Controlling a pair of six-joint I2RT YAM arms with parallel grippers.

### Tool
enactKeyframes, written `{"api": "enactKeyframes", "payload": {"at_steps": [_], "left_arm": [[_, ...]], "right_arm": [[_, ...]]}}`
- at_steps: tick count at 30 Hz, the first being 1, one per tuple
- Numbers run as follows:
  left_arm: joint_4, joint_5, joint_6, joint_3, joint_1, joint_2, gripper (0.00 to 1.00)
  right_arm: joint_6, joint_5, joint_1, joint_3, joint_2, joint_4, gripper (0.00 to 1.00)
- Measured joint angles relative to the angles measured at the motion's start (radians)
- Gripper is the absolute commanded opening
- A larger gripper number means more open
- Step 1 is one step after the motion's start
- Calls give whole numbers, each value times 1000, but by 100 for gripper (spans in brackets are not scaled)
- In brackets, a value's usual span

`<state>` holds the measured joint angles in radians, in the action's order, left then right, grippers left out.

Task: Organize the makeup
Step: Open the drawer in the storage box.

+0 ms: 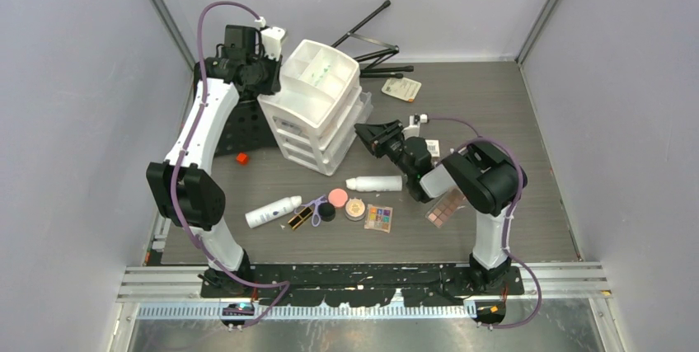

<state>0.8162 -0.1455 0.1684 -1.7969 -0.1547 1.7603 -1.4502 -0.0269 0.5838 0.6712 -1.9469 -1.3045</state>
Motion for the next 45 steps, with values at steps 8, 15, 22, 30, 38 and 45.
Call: {"api": "enactKeyframes", "payload": {"at_steps": [8,15,22,30,38,45], "left_arm": [[3,-1,-1,-3,0,2,0],[5,-1,-1,-5,0,3,0],[8,-5,-5,-7,0,3,0],[8,-13,-12,-9,-9,-5,0],[8,-31,-33,-13,-32,-13,10],[7,-60,-41,-11,-35,-13,13]], "right_arm": [[34,7,-12,-110,128,-36,32],[64,43,-23,-196,222,-82,35],[115,28,-49,-207,370,176,43],[338,128,-51,76,660,973,52],[438,144,-51,248,591,1324,52],[452,130,-51,332,420,1419,55]]}}
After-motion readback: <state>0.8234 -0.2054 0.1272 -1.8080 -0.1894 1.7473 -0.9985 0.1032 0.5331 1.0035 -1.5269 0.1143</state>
